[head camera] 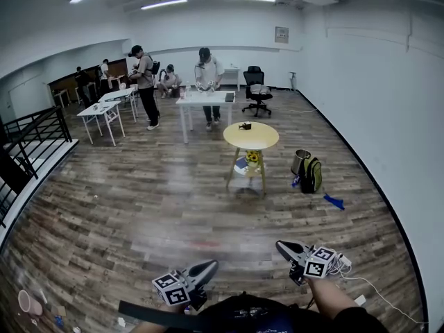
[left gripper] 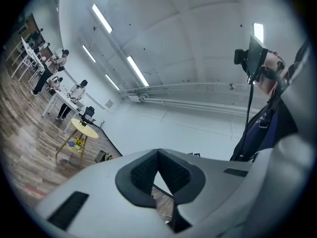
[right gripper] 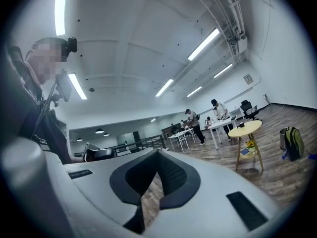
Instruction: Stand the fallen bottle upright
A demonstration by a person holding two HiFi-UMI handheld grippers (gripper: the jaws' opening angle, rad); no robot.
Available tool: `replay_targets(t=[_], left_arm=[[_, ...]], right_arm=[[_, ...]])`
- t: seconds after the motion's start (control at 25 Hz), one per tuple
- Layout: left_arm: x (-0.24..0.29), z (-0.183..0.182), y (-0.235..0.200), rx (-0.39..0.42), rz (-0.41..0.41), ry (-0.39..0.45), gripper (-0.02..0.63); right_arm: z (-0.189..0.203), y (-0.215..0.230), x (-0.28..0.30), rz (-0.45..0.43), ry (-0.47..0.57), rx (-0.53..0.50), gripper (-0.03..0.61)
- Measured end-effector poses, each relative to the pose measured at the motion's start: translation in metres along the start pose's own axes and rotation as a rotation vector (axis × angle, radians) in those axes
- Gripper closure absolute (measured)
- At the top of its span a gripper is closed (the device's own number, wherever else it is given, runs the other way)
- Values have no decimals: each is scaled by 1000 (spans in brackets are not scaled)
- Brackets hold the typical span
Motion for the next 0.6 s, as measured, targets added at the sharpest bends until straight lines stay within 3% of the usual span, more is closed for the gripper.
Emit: replay_targets(t=[0.28, 0.6], left_arm=[[-22, 6, -24, -17, -3, 5, 604], [0, 7, -42, -29, -8, -15, 604]], right_arm=[[16, -9, 18, 18, -28, 10, 583], [13, 20, 32, 9, -42, 32, 581]])
Point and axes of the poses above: the fingertips, and each gripper's own axes: x forward along the fingers, y to its right, z out of its underside, the point moved 9 cm from there along -x, backward along the fingers, and after that the axes turned 7 degrees about x, right-handed, at the moved point
